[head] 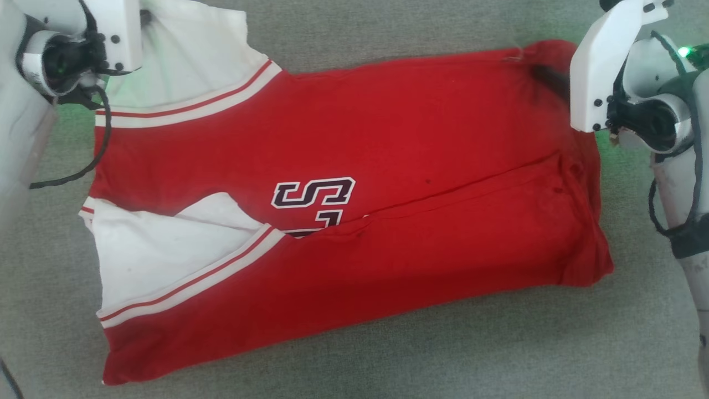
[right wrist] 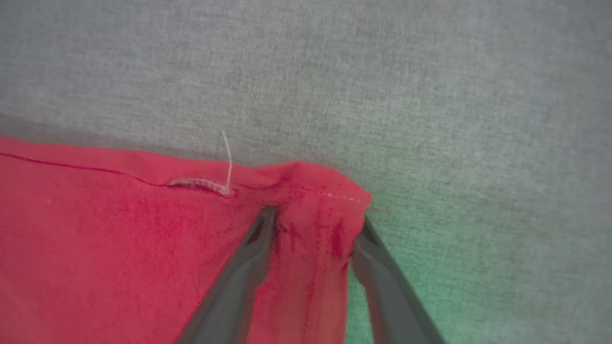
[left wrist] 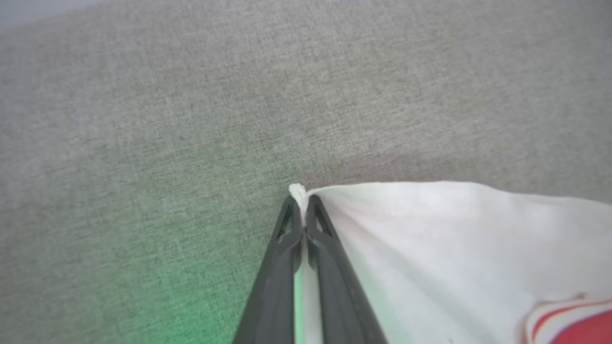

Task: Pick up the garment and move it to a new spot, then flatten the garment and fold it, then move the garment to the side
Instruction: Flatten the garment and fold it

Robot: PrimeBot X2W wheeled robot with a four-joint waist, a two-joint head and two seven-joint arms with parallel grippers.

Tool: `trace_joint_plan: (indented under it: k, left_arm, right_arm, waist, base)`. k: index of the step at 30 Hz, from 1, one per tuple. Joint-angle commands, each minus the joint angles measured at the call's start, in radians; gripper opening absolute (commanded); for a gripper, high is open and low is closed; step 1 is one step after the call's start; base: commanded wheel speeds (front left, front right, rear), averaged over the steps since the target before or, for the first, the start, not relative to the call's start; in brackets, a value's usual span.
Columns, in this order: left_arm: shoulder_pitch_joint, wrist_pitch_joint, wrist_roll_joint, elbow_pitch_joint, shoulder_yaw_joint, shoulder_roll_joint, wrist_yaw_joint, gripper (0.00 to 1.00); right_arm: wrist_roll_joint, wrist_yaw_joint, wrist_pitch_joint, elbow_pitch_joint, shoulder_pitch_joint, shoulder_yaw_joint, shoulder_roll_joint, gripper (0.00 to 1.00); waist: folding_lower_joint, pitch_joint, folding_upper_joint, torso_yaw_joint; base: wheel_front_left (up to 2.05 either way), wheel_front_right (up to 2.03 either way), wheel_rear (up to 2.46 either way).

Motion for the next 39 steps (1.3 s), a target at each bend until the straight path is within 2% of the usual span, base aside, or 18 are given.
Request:
trace_joint_plan:
  k: [1,13,22,30,35,39]
  left_arm:
    - [0.011,-0.006,0.016,0.016,-0.007,-0.011,-0.004,0.0]
    - [-0.007,-0.06,0.004,0.053,0.003,-0.06,-0.04,0.0]
    - [0.02,-0.076,0.002,0.022,-0.007,-0.061,-0.066,0.0]
    - [0.09,-0.091,0.003,-0.096,-0.02,-0.019,-0.067,0.0]
    - [0.147,-0.083,-0.006,-0.205,-0.02,0.023,-0.04,0.0]
    - [0.221,-0.074,-0.011,-0.361,-0.023,0.09,0.014,0.0]
  right_arm:
    - [0.004,0.0,0.018,0.042,0.033,0.028,0.01,0.0]
    - [0.05,0.0,-0.074,0.009,0.013,0.063,-0.064,0.0]
    - [0.07,0.0,-0.132,-0.043,0.083,0.053,-0.114,0.0]
    - [0.076,0.0,-0.123,-0.15,0.177,0.035,-0.156,0.0]
    - [0.082,0.0,-0.102,-0.224,0.248,-0.001,-0.172,0.0]
    - [0.077,0.0,-0.078,-0.309,0.332,-0.048,-0.18,0.0]
  waist:
    - [0.0,-0.004,-0.0001,0.005]
    - [0.0,-0.076,-0.0001,0.048]
    - [0.0,-0.157,-0.0001,0.088]
    - [0.0,-0.229,-0.0001,0.114]
    - [0.0,-0.257,-0.0001,0.124]
    - [0.0,-0.275,-0.0001,0.132]
  base:
    - [0.0,0.0,0.0]
    - [0.0,0.0,0.0]
    - [0.0,0.0,0.0]
    - [0.0,0.0,0.0]
    - [0.0,0.0,0.0]
    - [0.0,0.0,0.0]
